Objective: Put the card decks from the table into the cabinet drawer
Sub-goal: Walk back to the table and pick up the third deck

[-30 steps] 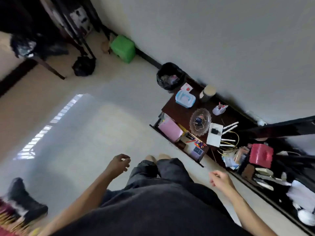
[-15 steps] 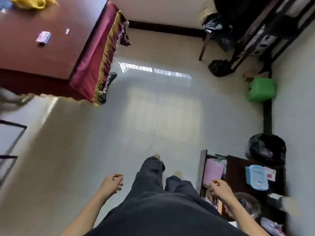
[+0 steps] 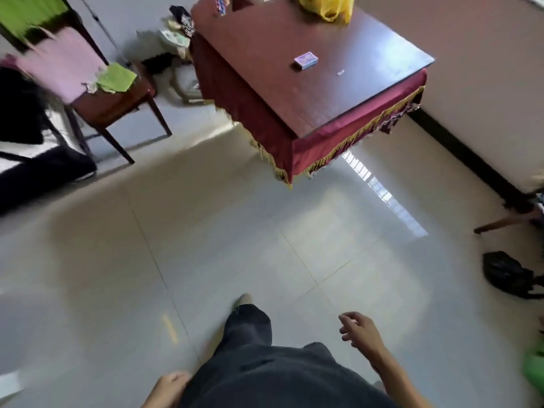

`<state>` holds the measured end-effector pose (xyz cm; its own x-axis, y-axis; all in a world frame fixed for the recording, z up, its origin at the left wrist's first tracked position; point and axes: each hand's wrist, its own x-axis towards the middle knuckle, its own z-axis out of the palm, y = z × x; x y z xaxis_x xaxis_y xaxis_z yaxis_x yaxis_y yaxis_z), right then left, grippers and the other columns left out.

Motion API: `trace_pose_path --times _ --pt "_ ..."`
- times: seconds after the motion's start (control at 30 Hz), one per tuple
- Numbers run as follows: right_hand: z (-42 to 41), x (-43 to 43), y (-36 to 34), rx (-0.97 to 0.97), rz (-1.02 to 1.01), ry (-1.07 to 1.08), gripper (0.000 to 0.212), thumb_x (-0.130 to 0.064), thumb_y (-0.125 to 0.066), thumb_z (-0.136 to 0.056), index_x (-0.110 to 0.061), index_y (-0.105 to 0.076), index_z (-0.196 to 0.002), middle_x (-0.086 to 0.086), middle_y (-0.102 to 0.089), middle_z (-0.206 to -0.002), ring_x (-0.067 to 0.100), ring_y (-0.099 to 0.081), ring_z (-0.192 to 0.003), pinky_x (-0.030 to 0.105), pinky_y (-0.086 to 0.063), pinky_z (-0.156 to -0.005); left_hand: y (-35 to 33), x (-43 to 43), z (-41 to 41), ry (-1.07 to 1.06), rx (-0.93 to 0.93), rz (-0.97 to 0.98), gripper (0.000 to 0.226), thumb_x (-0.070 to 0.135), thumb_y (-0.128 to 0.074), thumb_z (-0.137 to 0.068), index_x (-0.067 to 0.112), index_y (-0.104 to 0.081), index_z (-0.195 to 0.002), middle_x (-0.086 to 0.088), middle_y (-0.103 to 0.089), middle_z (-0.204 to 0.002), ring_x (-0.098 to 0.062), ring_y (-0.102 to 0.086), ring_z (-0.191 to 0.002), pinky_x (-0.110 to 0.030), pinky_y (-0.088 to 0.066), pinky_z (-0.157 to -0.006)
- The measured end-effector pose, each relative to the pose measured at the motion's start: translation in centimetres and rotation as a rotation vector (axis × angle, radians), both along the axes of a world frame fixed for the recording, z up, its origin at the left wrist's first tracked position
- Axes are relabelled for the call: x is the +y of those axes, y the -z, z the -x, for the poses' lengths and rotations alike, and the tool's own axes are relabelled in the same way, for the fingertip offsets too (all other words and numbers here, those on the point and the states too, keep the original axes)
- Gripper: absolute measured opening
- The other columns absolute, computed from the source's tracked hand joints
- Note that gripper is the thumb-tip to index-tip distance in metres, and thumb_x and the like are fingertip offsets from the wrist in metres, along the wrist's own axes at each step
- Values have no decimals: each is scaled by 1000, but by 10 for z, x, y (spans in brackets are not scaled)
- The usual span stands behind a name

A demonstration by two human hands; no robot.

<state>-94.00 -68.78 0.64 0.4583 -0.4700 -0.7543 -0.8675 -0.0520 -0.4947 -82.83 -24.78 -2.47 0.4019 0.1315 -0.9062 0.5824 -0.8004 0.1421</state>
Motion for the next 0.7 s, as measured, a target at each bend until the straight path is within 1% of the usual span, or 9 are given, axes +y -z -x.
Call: trace_pose_path --times 0.1,0.17,0.23,0.3,0.4,0.47,0.53,0.6,0.7 --pt "-42 7 0 50 9 -30 16 -23 -61 -98 -12 -72 -102 13 -76 -84 21 -69 -65 26 -49 -57 -3 -4 -47 -17 -11 16 46 4 -55 -89 19 -47 -46 1 -52 -56 -15 -48 -59 -21 -36 -57" --pt "-64 10 1 82 14 -56 15 -20 -63 -97 -9 -72 -101 13 -75 -83 23 -70 -67 26 -50 -57 -19 -19 -90 -104 9 57 31 9 -51 -90 13 -53 -60 -4 -52 -59 -15 -45 -50 -21 -32 -50" --pt "-84 11 3 124 29 -100 13 -17 -64 -97 -9 -73 -100 11 -75 -85 21 -72 -74 29 -52 -66 -35 -39 -139 -184 36 130 14 13 -49 -94 9 -58 -85 -9 -56 -69 -18 -46 -50 -22 -32 -47" --pt "-103 8 8 168 49 -136 10 -16 -67 -95 -9 -74 -96 8 -76 -90 18 -71 -81 31 -52 -79 -43 -61 -193 -218 -18 207 13 17 -49 -97 9 -58 -103 -13 -61 -82 -20 -51 -59 -24 -38 -49" --pt "-140 -3 22 226 54 -168 13 -17 -66 -95 -8 -76 -93 7 -74 -96 21 -68 -93 31 -49 -87 -52 -92 -273 -198 -121 309 18 20 -50 -99 10 -59 -110 -13 -63 -90 -19 -55 -67 -23 -42 -55" --pt "-175 -14 32 261 50 -183 14 -16 -64 -95 -10 -76 -90 8 -74 -94 22 -68 -91 30 -50 -83 -53 -107 -319 -185 -154 330 18 21 -50 -99 11 -61 -110 -11 -64 -88 -18 -55 -67 -24 -41 -56" --pt "-219 -27 41 268 37 -162 15 -15 -63 -94 -12 -75 -86 9 -76 -87 18 -67 -76 28 -51 -70 -51 -116 -358 -184 -168 320 17 20 -50 -99 12 -62 -109 -11 -64 -88 -19 -56 -67 -24 -41 -56" --pt "-274 -41 47 250 38 -169 15 -15 -63 -94 -10 -76 -90 4 -73 -77 13 -65 -66 24 -49 -62 -51 -117 -390 -200 -155 278 17 19 -50 -99 12 -62 -109 -12 -65 -88 -19 -55 -65 -25 -40 -54" --pt "-374 -52 44 185 6 -175 17 -17 -61 -96 -6 -74 -97 6 -73 -73 18 -66 -63 25 -48 -56 -51 -106 -430 -215 -126 199 18 19 -51 -98 12 -62 -109 -11 -65 -84 -18 -54 -60 -24 -39 -51"
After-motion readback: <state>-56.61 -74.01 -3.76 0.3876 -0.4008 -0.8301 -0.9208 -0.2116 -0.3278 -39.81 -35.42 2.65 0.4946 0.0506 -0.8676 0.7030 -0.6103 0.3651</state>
